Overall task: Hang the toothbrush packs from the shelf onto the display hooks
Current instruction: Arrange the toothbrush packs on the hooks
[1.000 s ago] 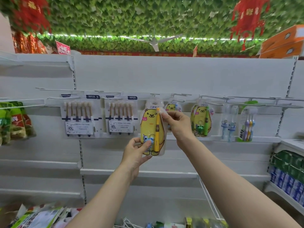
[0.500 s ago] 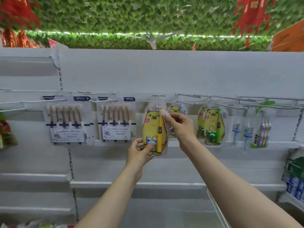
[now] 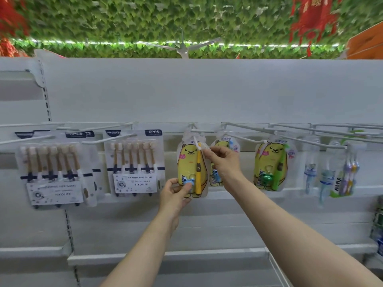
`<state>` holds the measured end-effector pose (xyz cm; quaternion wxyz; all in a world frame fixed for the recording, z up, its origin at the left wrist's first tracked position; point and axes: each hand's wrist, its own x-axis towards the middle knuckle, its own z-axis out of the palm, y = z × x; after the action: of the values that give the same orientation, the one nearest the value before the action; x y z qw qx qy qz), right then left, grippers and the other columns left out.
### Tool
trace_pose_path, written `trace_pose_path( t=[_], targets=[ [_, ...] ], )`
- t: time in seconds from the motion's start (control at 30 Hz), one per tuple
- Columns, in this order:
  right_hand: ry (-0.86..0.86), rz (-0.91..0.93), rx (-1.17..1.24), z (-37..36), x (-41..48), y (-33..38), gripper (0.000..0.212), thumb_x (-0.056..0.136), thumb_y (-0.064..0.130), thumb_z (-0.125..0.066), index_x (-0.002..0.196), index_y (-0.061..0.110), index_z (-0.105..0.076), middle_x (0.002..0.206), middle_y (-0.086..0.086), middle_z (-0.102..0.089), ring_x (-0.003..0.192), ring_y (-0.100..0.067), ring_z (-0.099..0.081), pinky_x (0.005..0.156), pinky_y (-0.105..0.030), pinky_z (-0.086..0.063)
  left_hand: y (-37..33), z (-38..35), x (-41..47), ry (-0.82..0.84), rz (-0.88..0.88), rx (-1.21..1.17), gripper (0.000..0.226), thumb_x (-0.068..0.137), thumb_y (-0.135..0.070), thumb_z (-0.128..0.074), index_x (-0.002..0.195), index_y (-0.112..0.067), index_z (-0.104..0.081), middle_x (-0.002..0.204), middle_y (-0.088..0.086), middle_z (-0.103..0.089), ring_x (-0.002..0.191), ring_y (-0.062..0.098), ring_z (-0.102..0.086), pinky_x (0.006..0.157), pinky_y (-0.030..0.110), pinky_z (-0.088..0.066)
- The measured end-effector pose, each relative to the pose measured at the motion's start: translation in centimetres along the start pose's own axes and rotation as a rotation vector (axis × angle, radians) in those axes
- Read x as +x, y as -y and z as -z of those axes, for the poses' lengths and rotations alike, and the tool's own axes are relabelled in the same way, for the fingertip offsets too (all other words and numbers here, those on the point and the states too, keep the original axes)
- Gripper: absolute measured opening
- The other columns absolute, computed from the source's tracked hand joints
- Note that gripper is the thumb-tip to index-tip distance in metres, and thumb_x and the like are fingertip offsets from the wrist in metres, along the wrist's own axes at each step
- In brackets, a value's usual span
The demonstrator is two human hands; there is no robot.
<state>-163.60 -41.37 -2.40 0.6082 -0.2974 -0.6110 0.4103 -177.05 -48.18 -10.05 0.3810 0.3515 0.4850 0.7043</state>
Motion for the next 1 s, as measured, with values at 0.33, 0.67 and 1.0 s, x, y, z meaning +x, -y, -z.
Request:
trace_pose_path(
  t=[0.33, 0.67, 1.0],
  targets=[
    [0.025, -0.037, -0.044, 0.0, -0.1, 0.3, 0.012, 0.085, 0.027, -0.077, 0.093, 0.019, -0.073, 0.081, 0.007, -0.07, 0.076, -0.002, -0.066, 0.064, -0.019, -0.051, -0.3, -0.3, -0.5, -0.025, 0.008, 0.033, 0.025, 0.088, -0.015, -0.073, 0.109, -0.014, -0.059, 0.103, 0.006, -0.069, 0.096, 0.02, -0.068, 0.089, 0.042, -0.057],
    [0.122, -0.102, -0.381, 2.6, -4.7, 4.7, 0.055, 0.086, 0.039, -0.075, 0.131, 0.011, -0.058, 0.123, -0.003, -0.064, 0.114, -0.02, -0.06, 0.094, -0.035, -0.051, -4.3, 1.5, -6.5, -0.116, -0.101, 0.475, 0.063, 0.08, -0.027, -0.081, 0.133, -0.011, -0.052, 0.13, 0.004, -0.061, 0.115, 0.022, -0.058, 0.093, 0.033, -0.045],
    [0.346, 0.275, -1.314, 10.3, -14.0, 11.5, 0.049, 0.095, 0.055, -0.052, 0.131, 0.023, -0.058, 0.125, -0.005, -0.061, 0.117, -0.028, -0.055, 0.089, -0.041, -0.05, -8.8, 1.4, -17.3, -0.017, -0.452, 1.381, 0.06, 0.093, -0.053, -0.056, 0.143, -0.022, -0.043, 0.145, 0.004, -0.046, 0.136, 0.027, -0.037, 0.107, 0.045, -0.038]
  ],
)
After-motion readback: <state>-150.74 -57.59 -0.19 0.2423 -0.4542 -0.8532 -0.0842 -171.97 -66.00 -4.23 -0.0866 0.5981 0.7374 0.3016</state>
